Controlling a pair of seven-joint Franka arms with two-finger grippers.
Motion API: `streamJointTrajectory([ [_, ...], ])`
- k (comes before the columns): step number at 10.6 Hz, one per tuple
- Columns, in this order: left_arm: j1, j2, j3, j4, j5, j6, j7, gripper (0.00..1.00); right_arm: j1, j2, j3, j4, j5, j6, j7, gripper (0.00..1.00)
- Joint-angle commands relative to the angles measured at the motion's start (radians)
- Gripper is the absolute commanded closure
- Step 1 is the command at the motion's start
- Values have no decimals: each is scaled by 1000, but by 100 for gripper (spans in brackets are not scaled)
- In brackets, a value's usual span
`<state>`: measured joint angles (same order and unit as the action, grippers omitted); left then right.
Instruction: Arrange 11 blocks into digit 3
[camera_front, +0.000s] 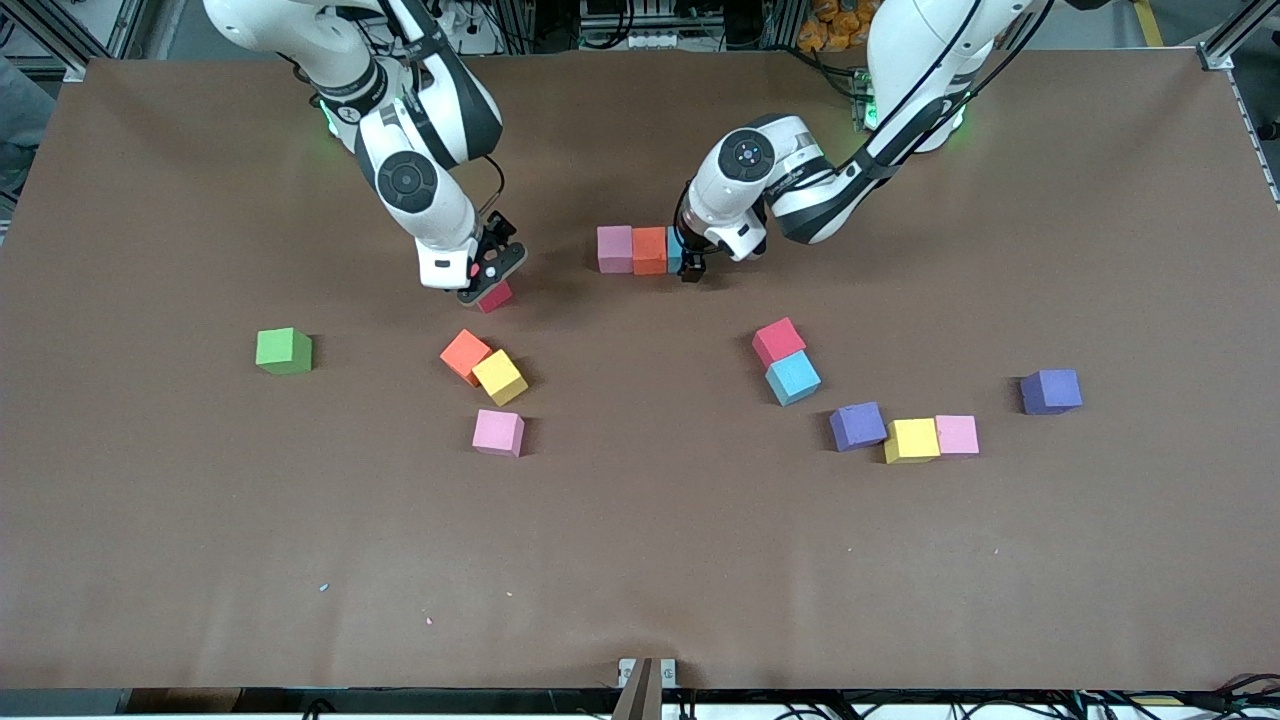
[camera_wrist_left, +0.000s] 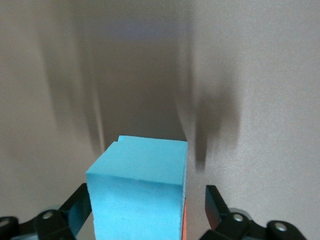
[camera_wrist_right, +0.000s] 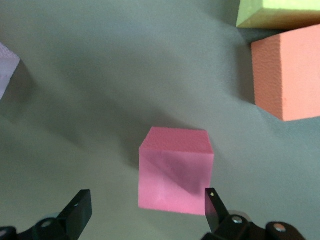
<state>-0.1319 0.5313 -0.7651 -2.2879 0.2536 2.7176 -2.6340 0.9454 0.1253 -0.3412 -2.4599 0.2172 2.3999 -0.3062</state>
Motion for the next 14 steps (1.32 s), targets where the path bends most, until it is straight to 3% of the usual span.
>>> streamJointTrajectory([
  [1, -2, -10, 0, 16, 29, -39, -20, 0, 26, 25, -7, -11, 1, 38, 21, 0],
  [7, 20, -158, -97, 57, 27, -223, -23, 0, 29, 65, -9, -11, -2, 85, 21, 0],
  [10, 20, -160, -105, 207, 29, -408, 0, 0, 24, 27, -10, -7, -2, 32, 22, 0],
  [12, 43, -149, -94, 277, 29, -452, 105, 0, 19, -1, -10, -2, -1, -14, 24, 0],
  [14, 136, -143, -92, 324, 29, -505, 294, 0, 15, -7, -13, 2, -2, -21, 16, 0],
])
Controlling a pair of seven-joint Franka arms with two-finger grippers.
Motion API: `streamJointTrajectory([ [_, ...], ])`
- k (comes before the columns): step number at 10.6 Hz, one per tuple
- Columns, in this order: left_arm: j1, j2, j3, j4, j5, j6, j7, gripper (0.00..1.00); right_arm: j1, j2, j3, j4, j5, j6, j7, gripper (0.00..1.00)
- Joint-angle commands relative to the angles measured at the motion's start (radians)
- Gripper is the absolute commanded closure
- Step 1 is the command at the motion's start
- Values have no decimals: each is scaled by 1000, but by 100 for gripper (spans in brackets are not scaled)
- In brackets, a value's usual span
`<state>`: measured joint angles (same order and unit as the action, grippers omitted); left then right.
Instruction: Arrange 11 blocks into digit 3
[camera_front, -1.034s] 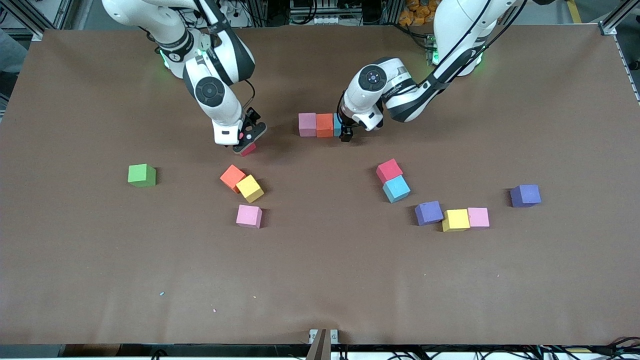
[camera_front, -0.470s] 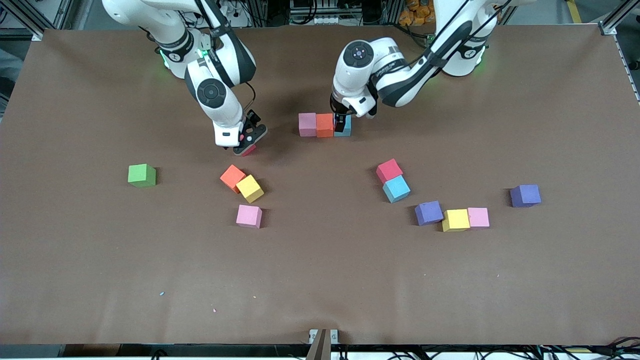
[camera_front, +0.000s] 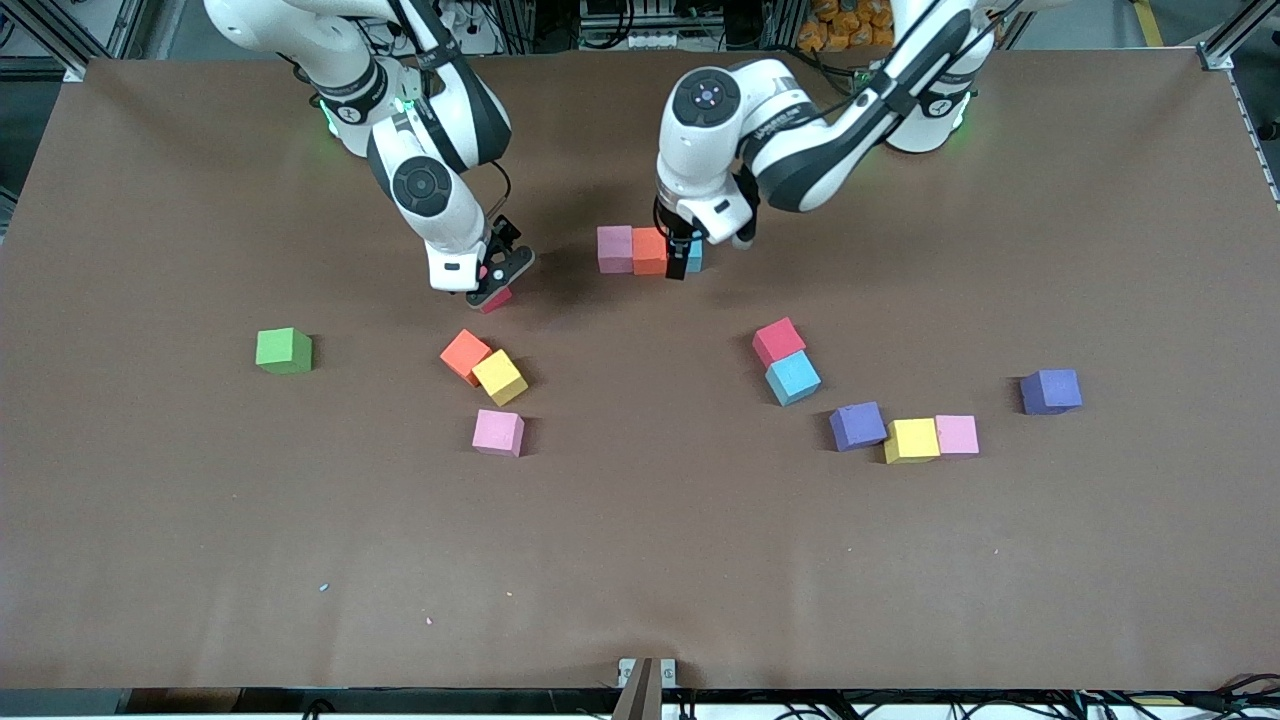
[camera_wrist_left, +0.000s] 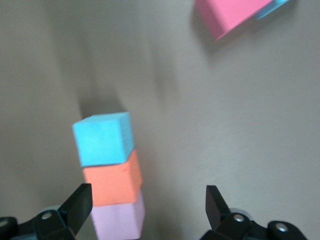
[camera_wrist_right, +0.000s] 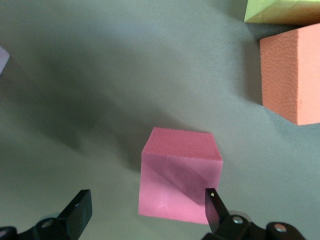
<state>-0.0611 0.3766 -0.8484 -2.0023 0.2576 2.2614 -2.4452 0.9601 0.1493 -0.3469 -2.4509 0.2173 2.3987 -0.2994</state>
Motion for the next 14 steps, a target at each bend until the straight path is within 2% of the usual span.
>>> streamJointTrajectory([
  [1, 98, 27, -1, 60, 25, -63, 253, 0, 0, -30, -7, -5, -7, -20, 9, 0],
  [3, 141, 62, 46, 114, 26, -69, 568, 0, -7, -22, -9, -5, -15, -10, 6, 0],
  [5, 141, 74, 98, 160, 26, -103, 806, 0, -26, -7, -9, -4, -39, 8, 6, 0],
  [8, 141, 120, 143, 155, 29, -127, 1154, 0, -27, 33, -6, -5, -36, 51, 17, 0],
  [9, 133, 149, 146, 152, 54, -131, 1190, 0, -27, 44, -6, -5, -35, 65, 17, 0],
  [11, 135, 214, 143, 148, 182, -131, 1210, 0, -26, 67, -4, -5, -27, 92, 26, 0],
  [13, 135, 246, 143, 148, 190, -128, 1215, 0, -26, 79, -3, -5, -26, 103, 34, 0],
  [14, 136, 254, 143, 148, 190, -128, 1213, 0, -26, 81, -3, -5, -27, 102, 34, 17],
])
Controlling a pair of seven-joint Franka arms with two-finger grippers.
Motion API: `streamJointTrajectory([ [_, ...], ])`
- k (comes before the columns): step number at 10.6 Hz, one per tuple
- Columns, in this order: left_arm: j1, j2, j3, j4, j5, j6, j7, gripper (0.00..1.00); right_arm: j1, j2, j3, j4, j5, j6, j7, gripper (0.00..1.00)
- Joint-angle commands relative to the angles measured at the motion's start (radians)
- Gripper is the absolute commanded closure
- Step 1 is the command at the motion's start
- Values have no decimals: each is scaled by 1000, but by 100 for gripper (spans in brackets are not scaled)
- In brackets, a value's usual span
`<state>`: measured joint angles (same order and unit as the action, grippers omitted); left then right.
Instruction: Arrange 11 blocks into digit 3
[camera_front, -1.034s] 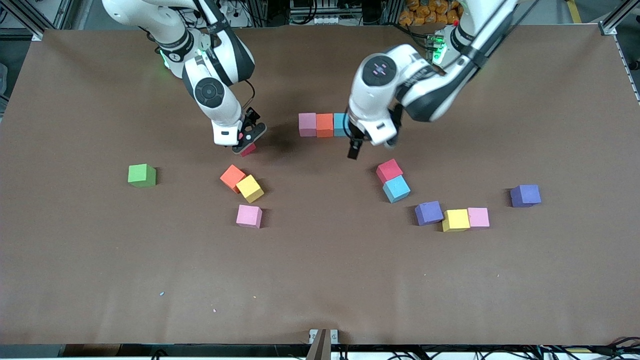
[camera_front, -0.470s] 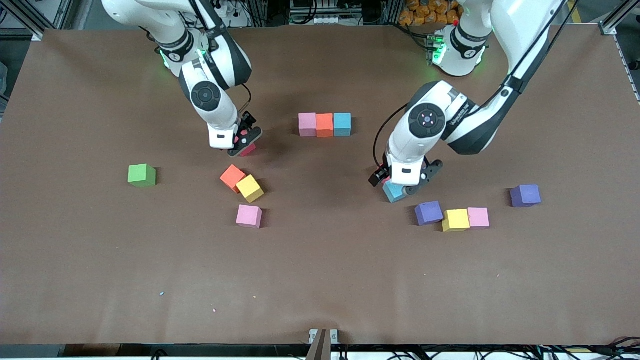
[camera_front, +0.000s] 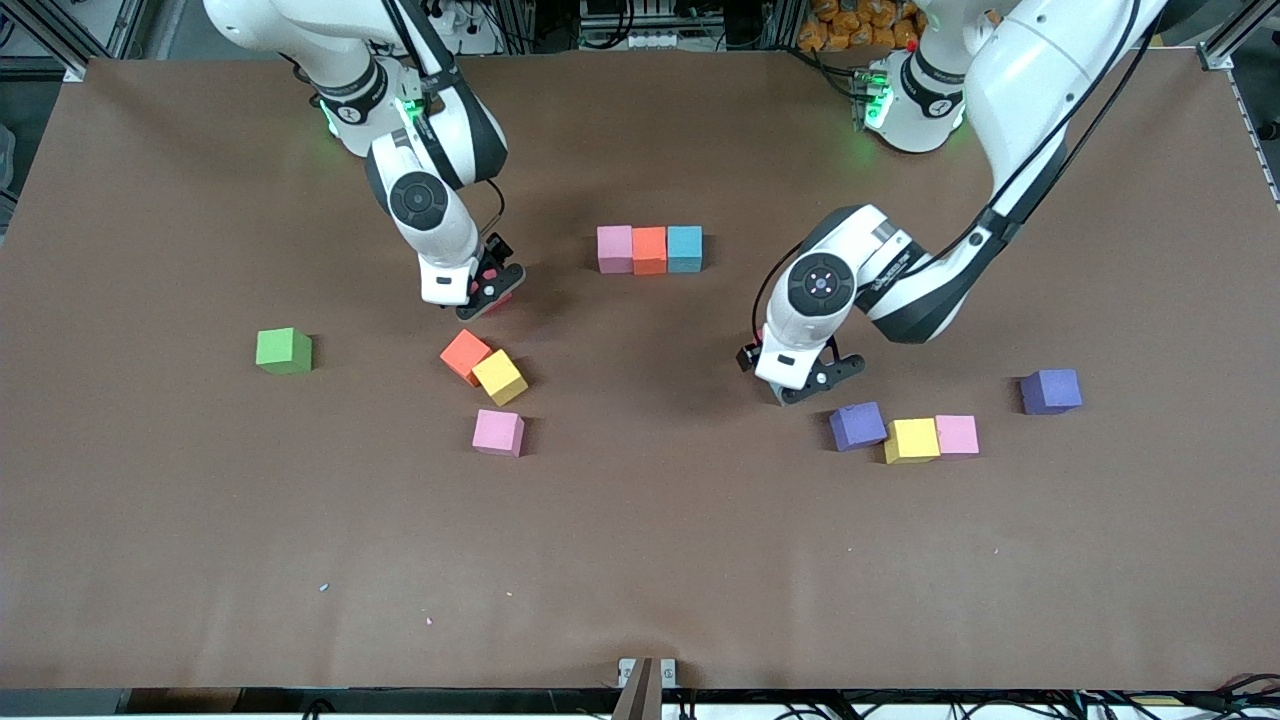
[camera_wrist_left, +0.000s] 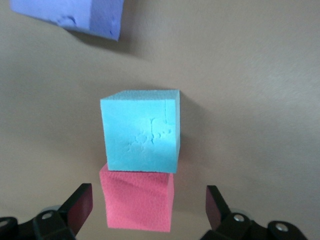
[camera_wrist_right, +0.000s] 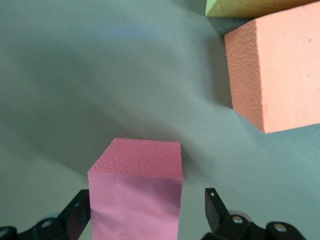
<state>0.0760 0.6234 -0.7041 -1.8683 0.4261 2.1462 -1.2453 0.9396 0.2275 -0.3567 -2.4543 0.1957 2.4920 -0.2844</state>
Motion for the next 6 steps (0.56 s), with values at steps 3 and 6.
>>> streamJointTrajectory([
  [3, 8, 36, -2, -5, 22, -9, 14, 0, -28, 7, 8, 29, 25, -53, 34, 93],
  [6, 14, 38, 0, -17, 22, -9, 15, 0, -21, 3, 12, 29, 126, -85, 37, 100],
])
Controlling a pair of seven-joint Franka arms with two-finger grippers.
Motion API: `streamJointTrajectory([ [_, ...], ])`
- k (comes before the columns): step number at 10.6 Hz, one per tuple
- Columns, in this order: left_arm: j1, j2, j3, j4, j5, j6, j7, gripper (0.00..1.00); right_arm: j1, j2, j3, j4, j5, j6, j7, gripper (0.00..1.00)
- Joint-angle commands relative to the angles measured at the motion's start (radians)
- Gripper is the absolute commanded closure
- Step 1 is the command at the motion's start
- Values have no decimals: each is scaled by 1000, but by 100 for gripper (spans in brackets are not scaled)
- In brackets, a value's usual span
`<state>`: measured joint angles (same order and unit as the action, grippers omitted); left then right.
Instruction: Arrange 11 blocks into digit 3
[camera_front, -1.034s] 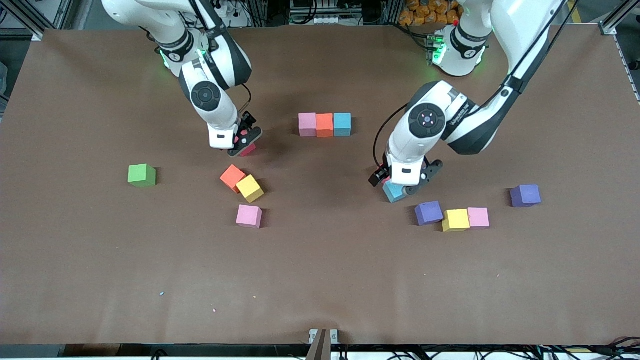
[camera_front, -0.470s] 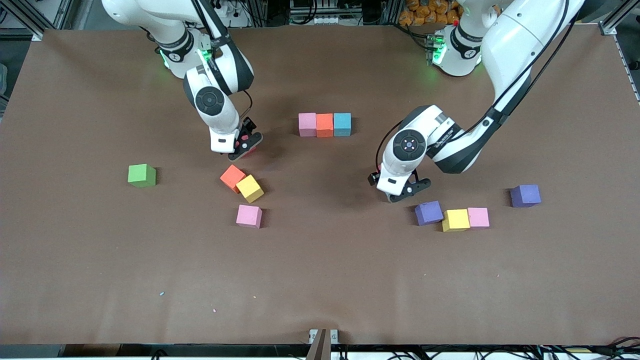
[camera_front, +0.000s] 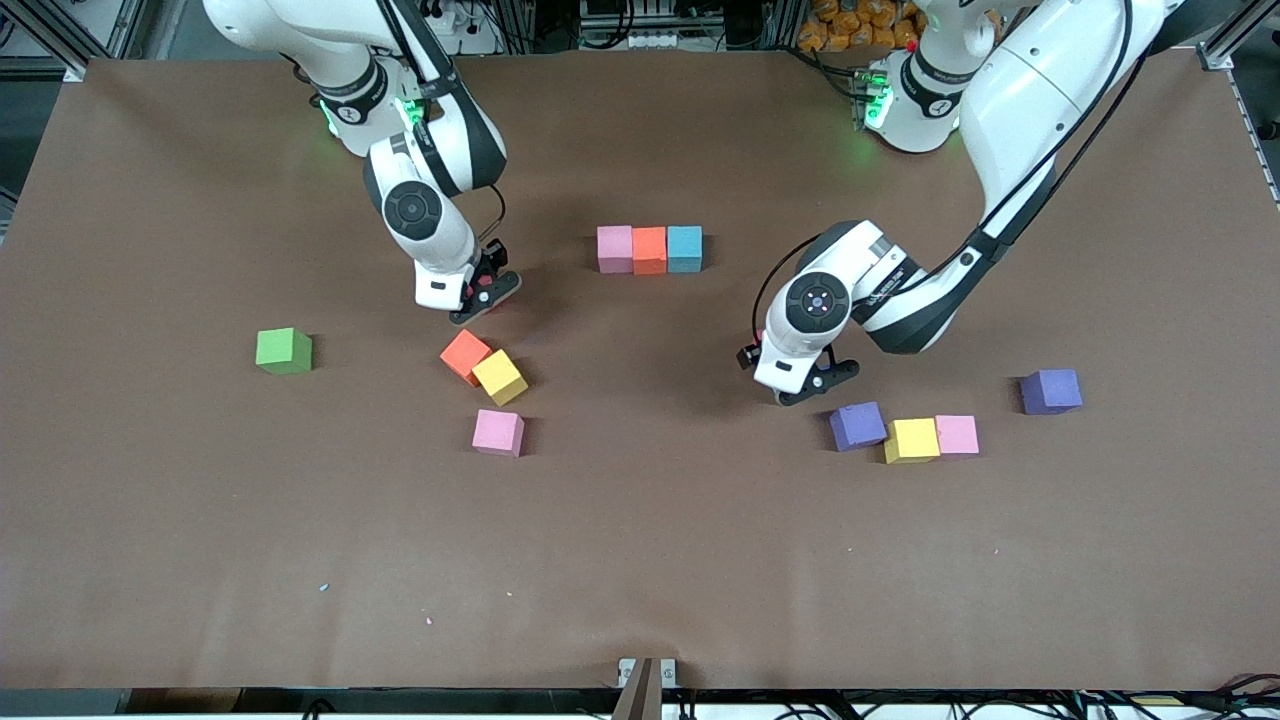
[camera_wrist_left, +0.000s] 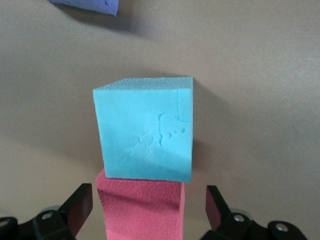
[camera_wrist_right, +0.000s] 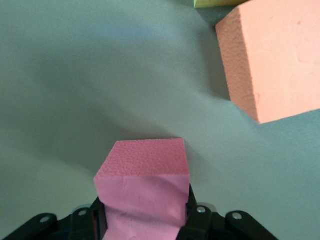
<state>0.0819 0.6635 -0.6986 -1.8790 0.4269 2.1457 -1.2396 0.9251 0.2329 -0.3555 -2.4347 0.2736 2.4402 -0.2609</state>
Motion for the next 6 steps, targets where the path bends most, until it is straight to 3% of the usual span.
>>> streamJointTrajectory([
  [1, 7, 8, -5, -5, 21, -7, 8, 0, -6, -13, 10, 13, 88, -64, 12, 100],
  [3, 6, 13, -4, 0, 21, -4, -10, 61, -6, -43, 9, 22, 156, -119, 26, 100],
  [4, 7, 12, -5, 0, 16, -4, -15, 87, -2, -56, 10, 28, 192, -134, 38, 100],
  [5, 9, 2, -5, -2, 15, -4, -27, 100, 9, -60, 12, 39, 196, -138, 87, 100],
  [6, 10, -20, -7, 1, 13, -15, -40, 100, 32, -61, 12, 51, 194, -151, 150, 100],
])
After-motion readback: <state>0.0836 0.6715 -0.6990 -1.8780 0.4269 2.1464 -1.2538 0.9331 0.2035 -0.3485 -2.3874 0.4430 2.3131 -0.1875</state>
